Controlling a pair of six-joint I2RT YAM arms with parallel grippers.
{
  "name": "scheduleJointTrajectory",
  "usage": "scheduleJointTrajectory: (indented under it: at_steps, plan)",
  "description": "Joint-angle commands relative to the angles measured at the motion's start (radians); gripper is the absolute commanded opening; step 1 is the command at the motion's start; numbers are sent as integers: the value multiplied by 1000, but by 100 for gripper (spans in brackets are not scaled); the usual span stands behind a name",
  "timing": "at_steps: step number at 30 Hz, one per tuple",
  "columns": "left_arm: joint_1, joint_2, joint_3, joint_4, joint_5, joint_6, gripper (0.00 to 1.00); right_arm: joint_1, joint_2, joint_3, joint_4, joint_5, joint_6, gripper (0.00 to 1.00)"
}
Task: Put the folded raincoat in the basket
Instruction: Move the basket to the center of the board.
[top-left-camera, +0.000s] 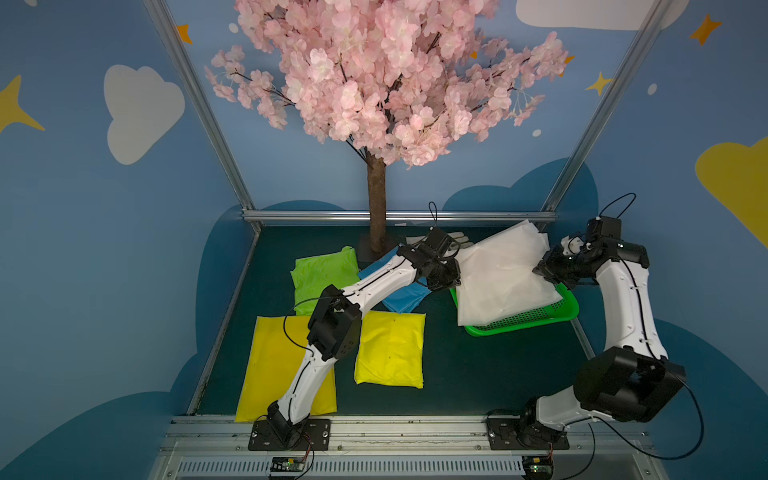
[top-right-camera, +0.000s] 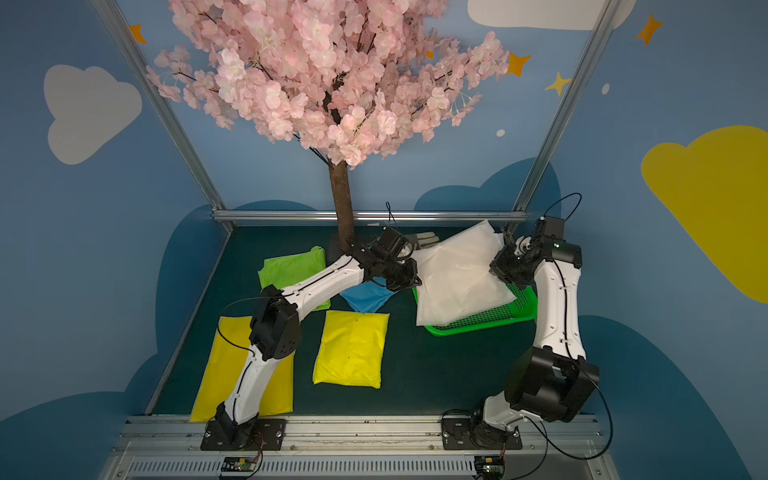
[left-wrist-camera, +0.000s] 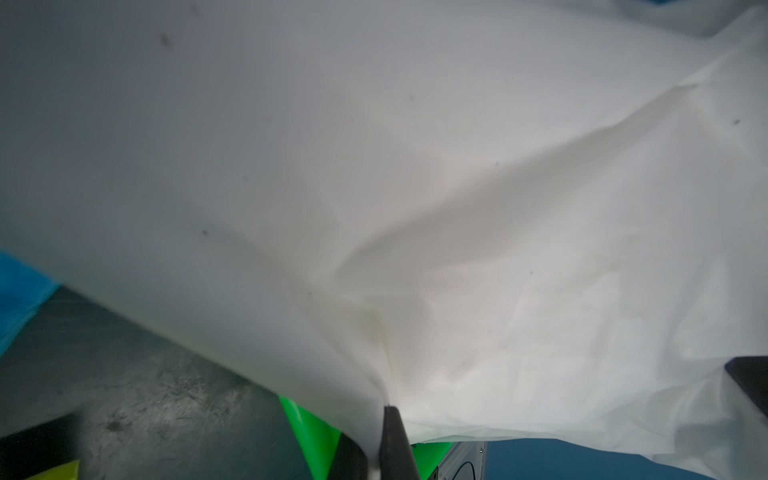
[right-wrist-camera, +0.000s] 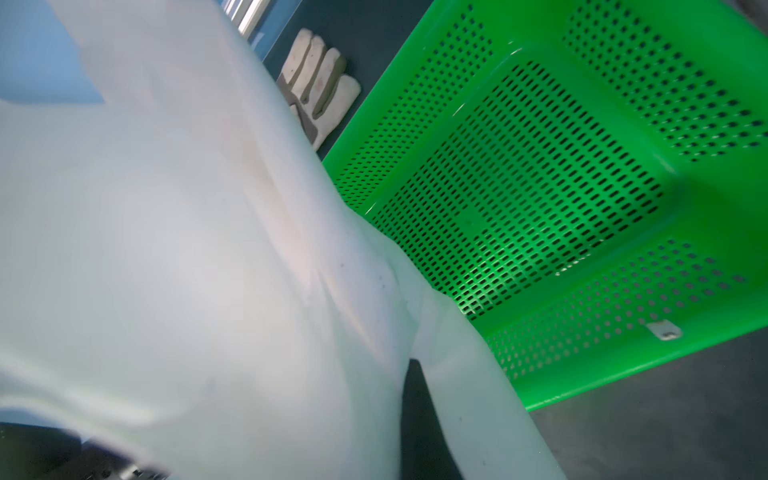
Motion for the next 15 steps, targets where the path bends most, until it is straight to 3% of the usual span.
scheduleJointTrajectory:
  at_steps: [1, 7, 15]
  plan:
    - [-16, 70, 123, -86, 36, -27, 2, -23, 21, 50, -39, 31, -32, 0]
    - [-39, 149, 187, -113, 51, -47, 2, -25, 62, 69, -74, 77, -40, 0]
    - [-65, 86, 36, -121, 46, -31, 2, 29, 98, 66, -140, 180, -68, 0]
